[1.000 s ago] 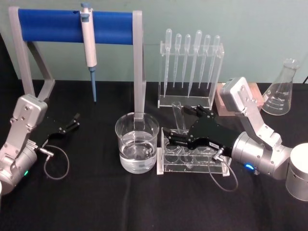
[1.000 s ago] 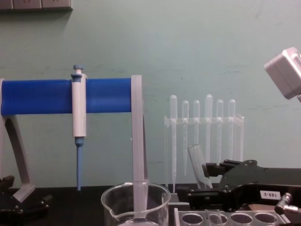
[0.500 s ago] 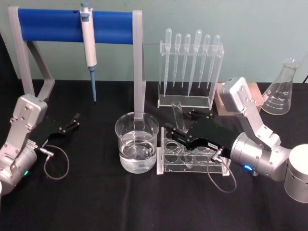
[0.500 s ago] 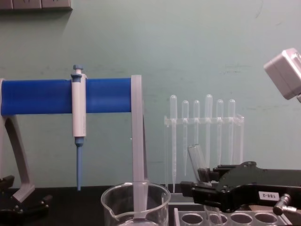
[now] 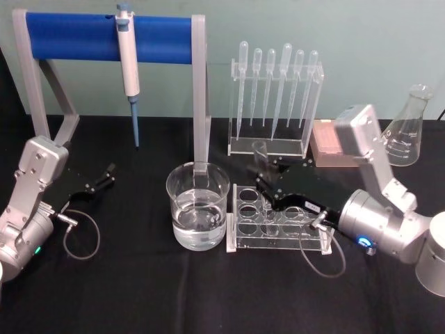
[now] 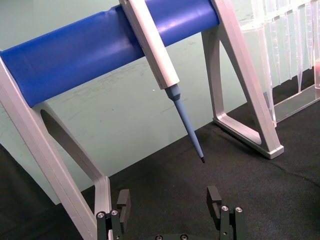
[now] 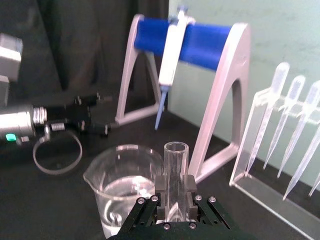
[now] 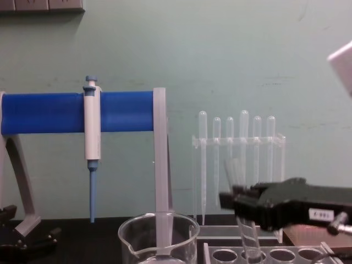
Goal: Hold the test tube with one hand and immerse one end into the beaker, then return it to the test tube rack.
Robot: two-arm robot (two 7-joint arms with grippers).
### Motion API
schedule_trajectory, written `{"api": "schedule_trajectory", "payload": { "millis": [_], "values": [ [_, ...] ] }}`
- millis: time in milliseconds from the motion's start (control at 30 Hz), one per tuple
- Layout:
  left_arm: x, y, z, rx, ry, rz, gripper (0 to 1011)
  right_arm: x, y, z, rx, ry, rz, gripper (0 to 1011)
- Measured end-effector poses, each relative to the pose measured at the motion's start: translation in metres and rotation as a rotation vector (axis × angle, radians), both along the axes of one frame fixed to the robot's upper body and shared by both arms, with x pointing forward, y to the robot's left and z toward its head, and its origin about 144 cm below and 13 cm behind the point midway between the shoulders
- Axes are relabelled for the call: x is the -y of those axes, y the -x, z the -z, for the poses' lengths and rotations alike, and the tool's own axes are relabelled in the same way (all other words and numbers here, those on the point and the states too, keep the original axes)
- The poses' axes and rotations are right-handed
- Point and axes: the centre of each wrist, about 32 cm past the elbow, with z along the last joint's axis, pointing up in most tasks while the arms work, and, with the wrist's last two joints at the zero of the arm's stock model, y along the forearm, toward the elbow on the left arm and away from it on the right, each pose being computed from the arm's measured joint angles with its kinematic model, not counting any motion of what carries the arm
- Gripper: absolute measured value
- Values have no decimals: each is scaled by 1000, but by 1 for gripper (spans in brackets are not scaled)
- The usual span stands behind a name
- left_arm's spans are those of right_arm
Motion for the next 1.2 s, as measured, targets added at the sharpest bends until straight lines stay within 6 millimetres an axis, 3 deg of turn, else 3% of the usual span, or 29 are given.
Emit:
{"api": "schedule_trajectory", "payload": {
  "millis": [500, 1200],
  "values": [
    [0, 0, 0, 0, 0, 0, 1000, 15, 17, -31, 54, -229, 41, 224],
    [0, 0, 0, 0, 0, 0, 1000, 15, 17, -30, 52, -228, 44, 225]
  ]
}}
